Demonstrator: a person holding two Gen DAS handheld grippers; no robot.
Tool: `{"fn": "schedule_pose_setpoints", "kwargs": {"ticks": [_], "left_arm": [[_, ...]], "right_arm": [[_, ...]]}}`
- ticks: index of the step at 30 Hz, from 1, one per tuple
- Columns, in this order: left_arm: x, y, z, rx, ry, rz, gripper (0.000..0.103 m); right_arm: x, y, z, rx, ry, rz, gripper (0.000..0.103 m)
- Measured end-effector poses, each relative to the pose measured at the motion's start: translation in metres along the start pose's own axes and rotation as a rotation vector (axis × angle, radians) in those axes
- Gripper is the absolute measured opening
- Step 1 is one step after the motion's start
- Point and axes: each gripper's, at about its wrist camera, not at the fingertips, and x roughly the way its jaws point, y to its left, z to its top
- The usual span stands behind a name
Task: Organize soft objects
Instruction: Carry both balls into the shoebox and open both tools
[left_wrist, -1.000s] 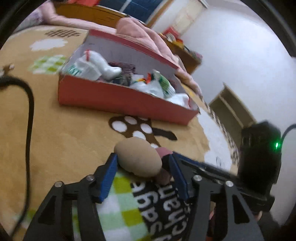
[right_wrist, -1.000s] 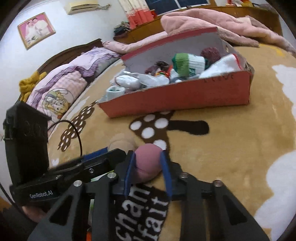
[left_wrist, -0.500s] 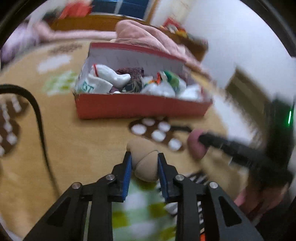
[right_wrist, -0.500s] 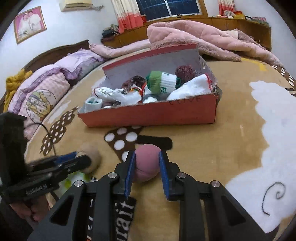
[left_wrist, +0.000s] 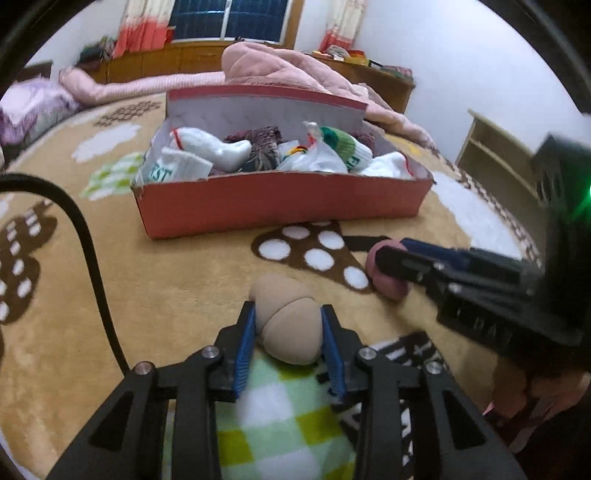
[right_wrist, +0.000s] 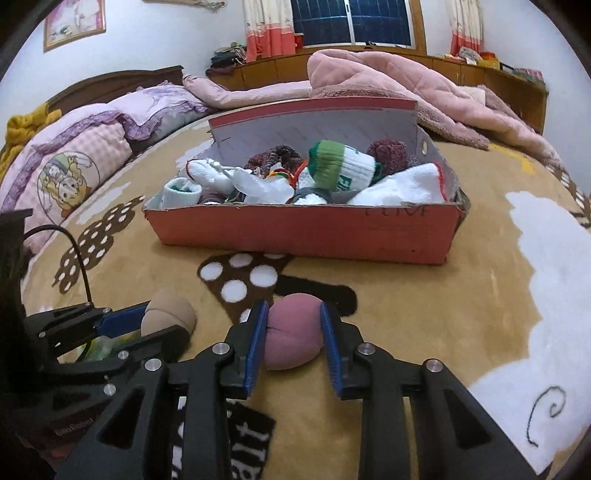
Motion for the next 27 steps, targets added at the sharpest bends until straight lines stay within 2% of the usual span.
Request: {"fn": "schedule_pose_setpoints", "kwargs": {"ticks": [2, 10, 16, 20, 24, 27], "left_arm": [[0.003, 0.004, 0.002, -0.009, -0.001, -0.014, 0.035], [0.012, -0.005, 0.004, 0.031, -0.026, 0.021, 0.035], [0.012, 0.004, 0.009, -0.068, 0.006, -0.018, 0.035], [0.012, 0.010, 0.011, -0.097, 0.010, -0.048, 0.034], [0.011, 0.007, 0.012, -0.094, -0.016, -0.020, 0.030], [-0.005, -0.002, 0.012, -0.100, -0.102, 0.012, 0.028]], "right_arm": [[0.002, 0.001, -0.001, 0.001, -0.012, 0.004, 0.030], [0.005, 0.003, -0.002, 0.043, -0.043, -0.012, 0.030], [0.013, 0.003, 0.010, 0.082, -0.013, -0.019, 0.031], [0.017, 0.010, 0.012, 0.049, -0.020, -0.035, 0.027], [0.013, -0.007, 0.021, 0.164, -0.011, 0.041, 0.021], [0.003, -0.013, 0.027, 0.185, -0.028, 0.072, 0.018]]}}
